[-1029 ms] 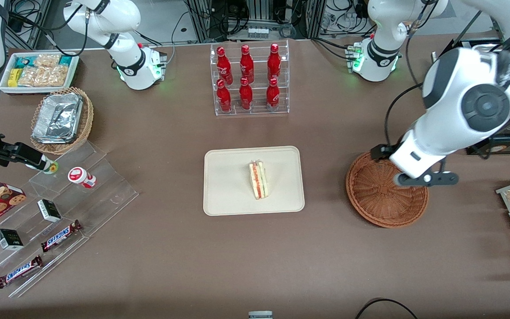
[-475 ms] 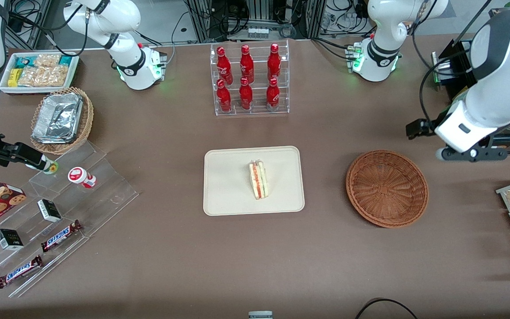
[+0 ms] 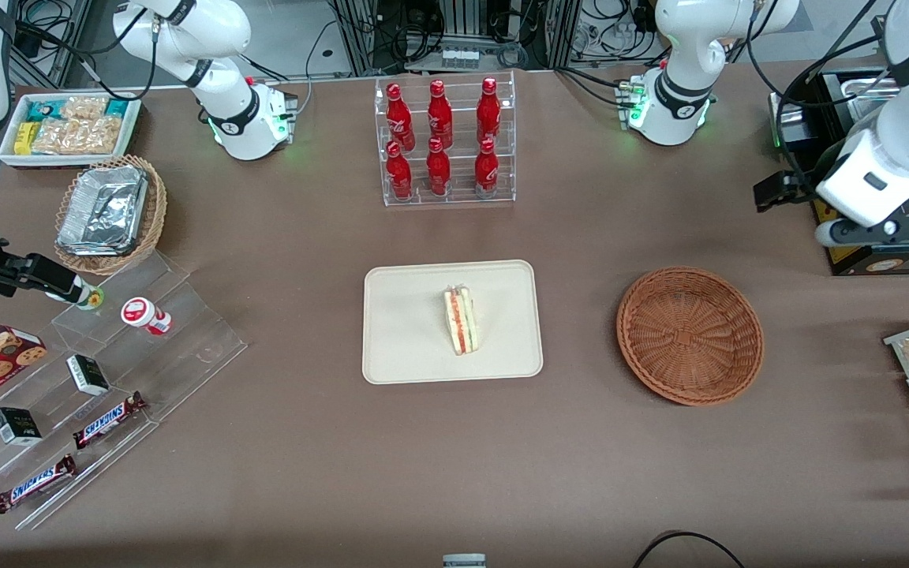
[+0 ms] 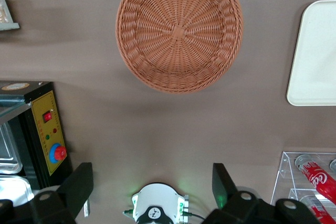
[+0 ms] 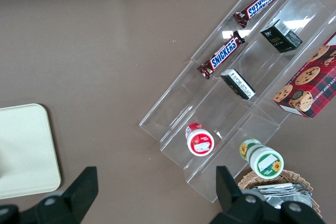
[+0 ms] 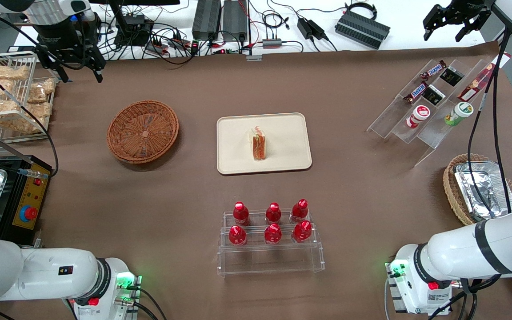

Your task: Place sandwich from basket to tray

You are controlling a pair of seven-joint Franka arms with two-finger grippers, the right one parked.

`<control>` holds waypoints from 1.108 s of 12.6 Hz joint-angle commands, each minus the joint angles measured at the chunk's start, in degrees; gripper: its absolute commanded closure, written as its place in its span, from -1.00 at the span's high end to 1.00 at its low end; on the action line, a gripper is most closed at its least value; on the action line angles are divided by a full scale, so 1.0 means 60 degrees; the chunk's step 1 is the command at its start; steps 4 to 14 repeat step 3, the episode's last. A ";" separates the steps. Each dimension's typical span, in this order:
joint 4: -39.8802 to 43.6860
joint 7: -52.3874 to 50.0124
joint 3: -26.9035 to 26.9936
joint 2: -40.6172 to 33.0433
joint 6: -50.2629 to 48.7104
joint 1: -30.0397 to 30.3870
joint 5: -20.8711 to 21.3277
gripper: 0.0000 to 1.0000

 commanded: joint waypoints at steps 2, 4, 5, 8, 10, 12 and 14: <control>-0.0255 0.0205 0.0233 -0.0443 -0.0282 -0.0129 -0.0133 1.00; -0.0240 0.0249 0.0248 -0.0443 -0.0282 -0.0128 -0.0133 1.00; -0.0240 0.0249 0.0248 -0.0443 -0.0282 -0.0128 -0.0133 1.00; -0.0240 0.0249 0.0248 -0.0443 -0.0282 -0.0128 -0.0133 1.00; -0.0240 0.0249 0.0248 -0.0443 -0.0282 -0.0128 -0.0133 1.00; -0.0240 0.0249 0.0248 -0.0443 -0.0282 -0.0128 -0.0133 1.00; -0.0240 0.0249 0.0248 -0.0443 -0.0282 -0.0128 -0.0133 1.00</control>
